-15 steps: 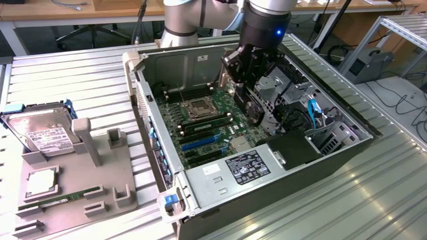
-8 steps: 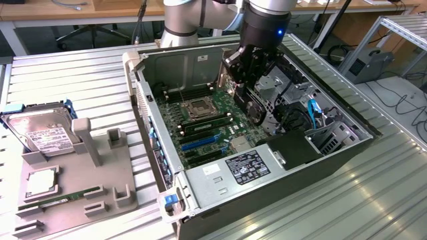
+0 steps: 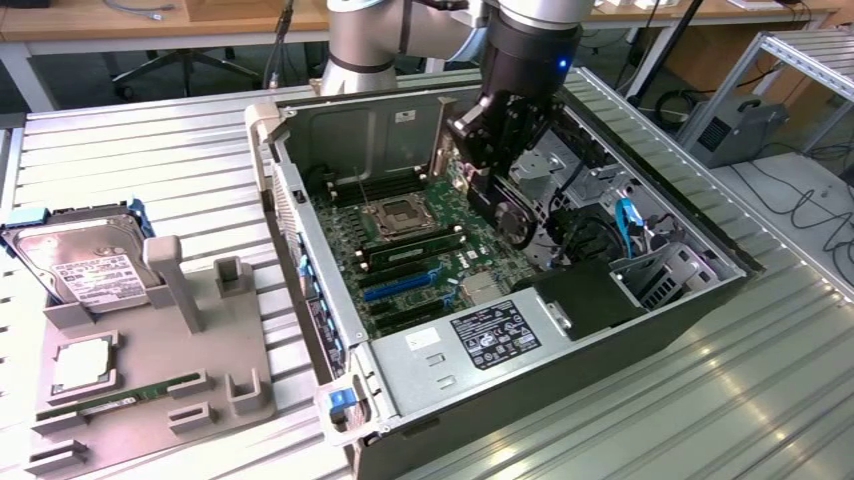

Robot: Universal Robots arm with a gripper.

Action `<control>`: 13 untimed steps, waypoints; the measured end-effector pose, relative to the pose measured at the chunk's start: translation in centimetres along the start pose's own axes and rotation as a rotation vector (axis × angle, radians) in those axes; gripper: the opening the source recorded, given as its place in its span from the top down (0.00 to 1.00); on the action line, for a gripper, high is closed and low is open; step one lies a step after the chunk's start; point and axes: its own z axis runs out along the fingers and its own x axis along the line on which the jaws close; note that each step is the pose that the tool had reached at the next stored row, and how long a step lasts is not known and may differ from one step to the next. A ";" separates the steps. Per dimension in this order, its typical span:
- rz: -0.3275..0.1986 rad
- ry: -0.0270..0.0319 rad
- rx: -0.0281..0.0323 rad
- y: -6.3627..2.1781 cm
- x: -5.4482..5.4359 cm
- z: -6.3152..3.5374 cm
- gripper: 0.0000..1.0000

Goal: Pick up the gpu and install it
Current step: 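Insert the gpu into the slot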

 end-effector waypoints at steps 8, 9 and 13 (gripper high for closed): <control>-0.051 -0.0023 -0.0006 0.00 0.0 0.01 0.74; -0.056 -0.0025 -0.0006 0.00 0.0 0.01 0.74; -0.089 -0.0040 -0.0011 0.00 0.0 0.02 0.74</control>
